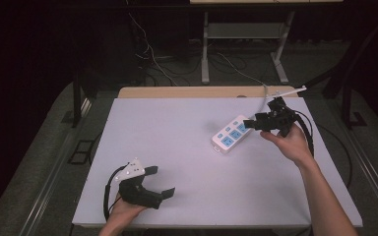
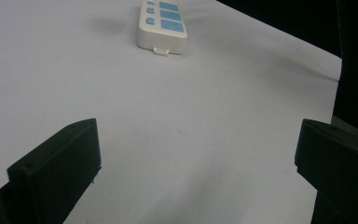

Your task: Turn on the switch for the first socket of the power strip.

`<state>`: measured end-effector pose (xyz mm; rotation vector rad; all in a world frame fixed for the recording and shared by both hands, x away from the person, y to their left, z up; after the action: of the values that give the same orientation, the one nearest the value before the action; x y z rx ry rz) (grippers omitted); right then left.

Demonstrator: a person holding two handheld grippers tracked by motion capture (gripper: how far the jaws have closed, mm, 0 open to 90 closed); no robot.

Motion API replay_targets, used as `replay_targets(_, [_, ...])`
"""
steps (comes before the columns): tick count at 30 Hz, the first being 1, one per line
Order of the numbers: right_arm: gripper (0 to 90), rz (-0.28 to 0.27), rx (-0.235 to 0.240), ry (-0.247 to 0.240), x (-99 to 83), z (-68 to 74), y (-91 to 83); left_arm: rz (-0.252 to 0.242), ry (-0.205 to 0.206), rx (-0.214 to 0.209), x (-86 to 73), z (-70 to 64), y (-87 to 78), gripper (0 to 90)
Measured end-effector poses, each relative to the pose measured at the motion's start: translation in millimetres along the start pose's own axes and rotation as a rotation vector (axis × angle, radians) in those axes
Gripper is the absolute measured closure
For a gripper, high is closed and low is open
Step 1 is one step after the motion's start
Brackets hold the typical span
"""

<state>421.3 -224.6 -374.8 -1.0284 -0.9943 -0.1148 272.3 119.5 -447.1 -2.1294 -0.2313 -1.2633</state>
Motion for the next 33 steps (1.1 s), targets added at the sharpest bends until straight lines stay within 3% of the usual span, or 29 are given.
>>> replay_targets(2, [9.8, 0.000, 0.015, 0.004, -6.8, 4.2, -3.2, 0.000, -0.001, 0.001, -0.1, 0.3, 0.0, 0.0])
replay_targets(4, [0.1, -0.004, 0.040, -0.002, -16.8, 10.7, -8.1, 0.001, -0.001, 0.002, -0.1, 0.9, 0.2, 0.0])
replay_targets(11, [0.1, -0.011, 0.057, 0.000, -34.0, 18.3, -18.3, 0.004, -0.001, 0.004, -0.2, 1.3, 0.6, 0.0])
replay_targets(22, [0.2, -0.076, 0.105, 0.011, -63.7, 35.7, -42.6, 0.002, -0.003, 0.006, -0.2, 1.4, 0.5, 0.0])
replay_targets(33, [0.2, -0.082, 0.130, 0.035, -110.8, 47.8, -50.6, 0.001, -0.004, 0.011, -0.1, 1.8, 0.0, 0.0])
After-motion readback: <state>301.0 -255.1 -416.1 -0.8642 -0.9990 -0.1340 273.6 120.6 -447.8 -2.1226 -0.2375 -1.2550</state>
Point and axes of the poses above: each handheld gripper's, and its own axes: y roughly forward along the jaws, x roughly out of its top, z roughly to its left, the point moved 6 cm from there along y, roughly forward along the jaws, and after that the axes turned 6 degrees about -y, right-handed, at the moved point
